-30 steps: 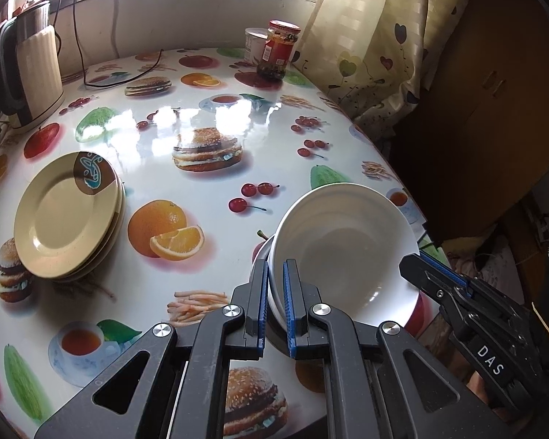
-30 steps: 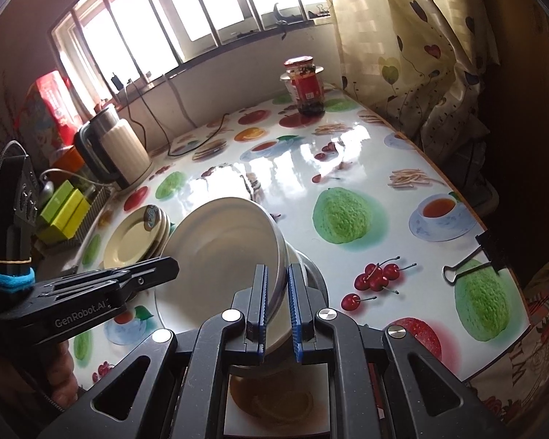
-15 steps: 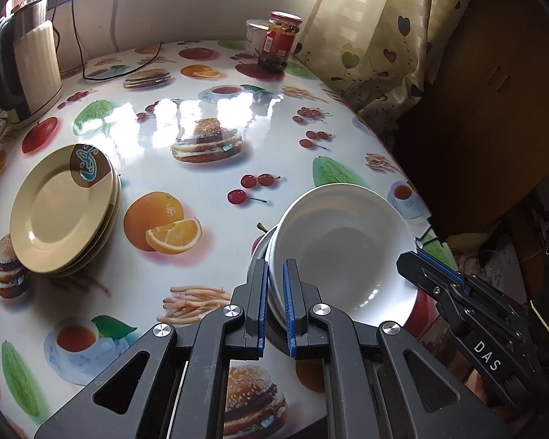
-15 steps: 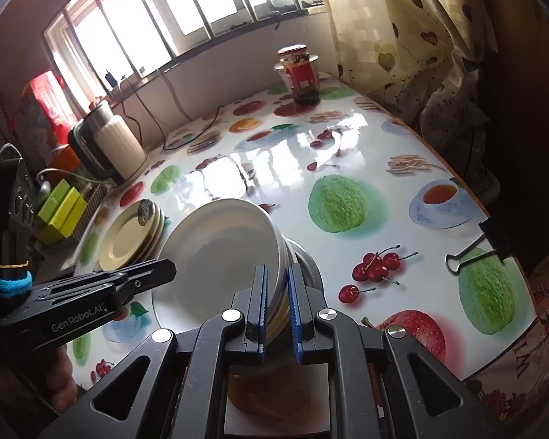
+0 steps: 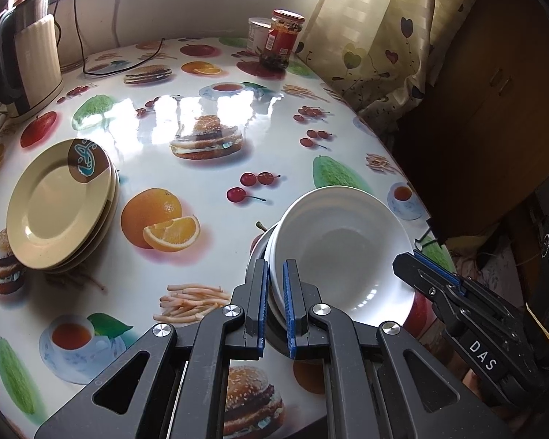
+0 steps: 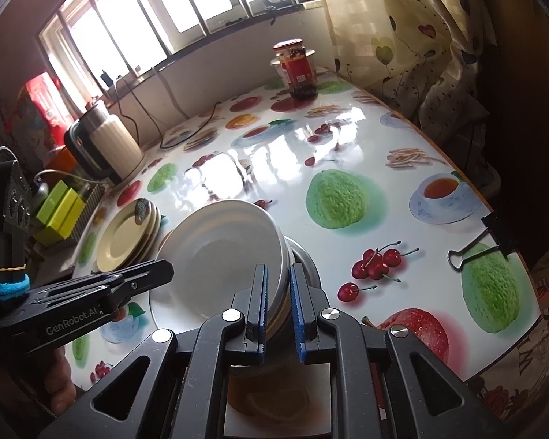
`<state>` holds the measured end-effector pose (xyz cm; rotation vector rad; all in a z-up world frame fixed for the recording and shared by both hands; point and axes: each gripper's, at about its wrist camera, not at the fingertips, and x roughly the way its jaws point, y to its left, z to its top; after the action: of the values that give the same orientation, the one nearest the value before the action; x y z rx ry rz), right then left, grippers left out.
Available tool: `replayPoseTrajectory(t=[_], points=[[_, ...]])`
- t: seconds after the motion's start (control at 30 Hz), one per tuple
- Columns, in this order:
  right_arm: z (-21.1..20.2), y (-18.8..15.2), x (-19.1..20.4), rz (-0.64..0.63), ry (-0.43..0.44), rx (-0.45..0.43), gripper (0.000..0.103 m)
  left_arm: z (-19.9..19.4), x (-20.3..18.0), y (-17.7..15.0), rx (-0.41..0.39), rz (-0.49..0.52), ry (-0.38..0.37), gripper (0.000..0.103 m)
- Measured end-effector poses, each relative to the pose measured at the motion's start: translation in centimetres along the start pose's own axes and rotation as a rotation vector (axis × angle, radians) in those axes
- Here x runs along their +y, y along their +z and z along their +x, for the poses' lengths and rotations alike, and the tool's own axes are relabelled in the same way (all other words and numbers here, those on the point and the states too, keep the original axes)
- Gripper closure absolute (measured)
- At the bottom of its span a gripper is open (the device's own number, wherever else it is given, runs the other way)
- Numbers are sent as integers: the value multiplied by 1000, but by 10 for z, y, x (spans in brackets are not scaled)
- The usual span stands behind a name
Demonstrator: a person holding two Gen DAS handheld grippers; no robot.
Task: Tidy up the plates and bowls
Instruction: 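Set the white bowl into the stacked bowls and open both grippers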
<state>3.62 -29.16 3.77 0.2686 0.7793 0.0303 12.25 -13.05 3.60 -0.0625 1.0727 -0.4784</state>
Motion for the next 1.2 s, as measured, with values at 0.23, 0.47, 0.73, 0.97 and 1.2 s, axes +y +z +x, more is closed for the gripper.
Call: replayPoseTrajectory(t=[0.23, 0.47, 0.73, 0.97, 1.2], points=[[0, 0, -1, -1, 4, 1, 88, -3, -2, -3, -23, 8, 11, 94], [-2, -3, -2, 1, -1, -21, 68, -8, -9, -11, -61, 44, 49, 94], [-18, -6, -6, 15, 2, -74, 56, -24, -7, -22, -151, 59, 125, 78], [-28, -12, -14, 36, -2, -101, 55, -36, -1, -32, -202, 55, 156, 76], [-32, -21, -30, 68, -15, -113, 55, -37, 8, -44, -209, 27, 163, 76]])
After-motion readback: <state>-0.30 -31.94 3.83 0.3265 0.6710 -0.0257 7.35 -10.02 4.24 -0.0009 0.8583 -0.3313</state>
